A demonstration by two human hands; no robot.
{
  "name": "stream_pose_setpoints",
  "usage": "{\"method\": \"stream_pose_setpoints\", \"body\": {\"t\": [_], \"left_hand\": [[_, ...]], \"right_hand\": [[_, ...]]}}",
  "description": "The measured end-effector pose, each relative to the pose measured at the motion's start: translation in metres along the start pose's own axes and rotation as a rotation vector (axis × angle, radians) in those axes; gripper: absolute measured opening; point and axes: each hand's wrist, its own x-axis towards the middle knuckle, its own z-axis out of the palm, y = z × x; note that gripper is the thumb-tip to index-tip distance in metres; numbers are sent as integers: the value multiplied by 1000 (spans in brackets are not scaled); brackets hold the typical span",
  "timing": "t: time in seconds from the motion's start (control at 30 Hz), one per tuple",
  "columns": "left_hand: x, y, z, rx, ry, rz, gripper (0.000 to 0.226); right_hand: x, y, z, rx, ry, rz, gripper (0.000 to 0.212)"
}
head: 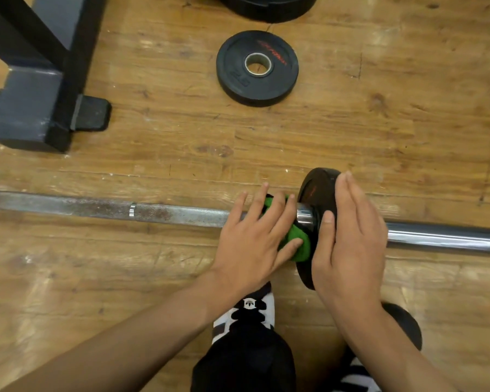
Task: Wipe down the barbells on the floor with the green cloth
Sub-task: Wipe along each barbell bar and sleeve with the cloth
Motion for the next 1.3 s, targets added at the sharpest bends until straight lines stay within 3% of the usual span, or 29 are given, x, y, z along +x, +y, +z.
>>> {"method": "stream_pose_setpoints", "body": {"t": [0.1, 0.27, 0.4, 0.57, 0.77, 0.93, 1.03, 1.13, 1.23, 1.3], "left_hand": [[8, -4, -2, 24, 17, -45, 61], [35, 7, -16, -53, 57, -327, 63], [24, 37, -13, -55, -49, -295, 67], [25, 30, -13, -125, 35, -215, 69], [75, 21, -27, -364, -229, -349, 50], [19, 30, -9, -198, 61, -246, 51], [-2, 24, -4, -199, 32, -138, 57], [24, 28, -21, -184, -27, -238, 52], [63, 21, -32, -378, -260, -328, 49], [68, 19, -31, -413, -271, -311, 47]], "right_hand": [[6, 1, 2, -26, 13, 9, 52], [15, -2, 7, -4, 43, 39, 51], [18, -4, 7, 9, 53, 59, 52], [12, -5, 7, 28, 74, 50, 51], [13, -4, 9, 51, 81, 42, 49], [7, -1, 7, 48, 99, 3, 51], [-3, 1, 8, 37, 92, -13, 52], [-8, 1, 8, 30, 107, -17, 53], [-7, -1, 8, 37, 110, -14, 52], [-3, -2, 8, 47, 105, -3, 52]]}}
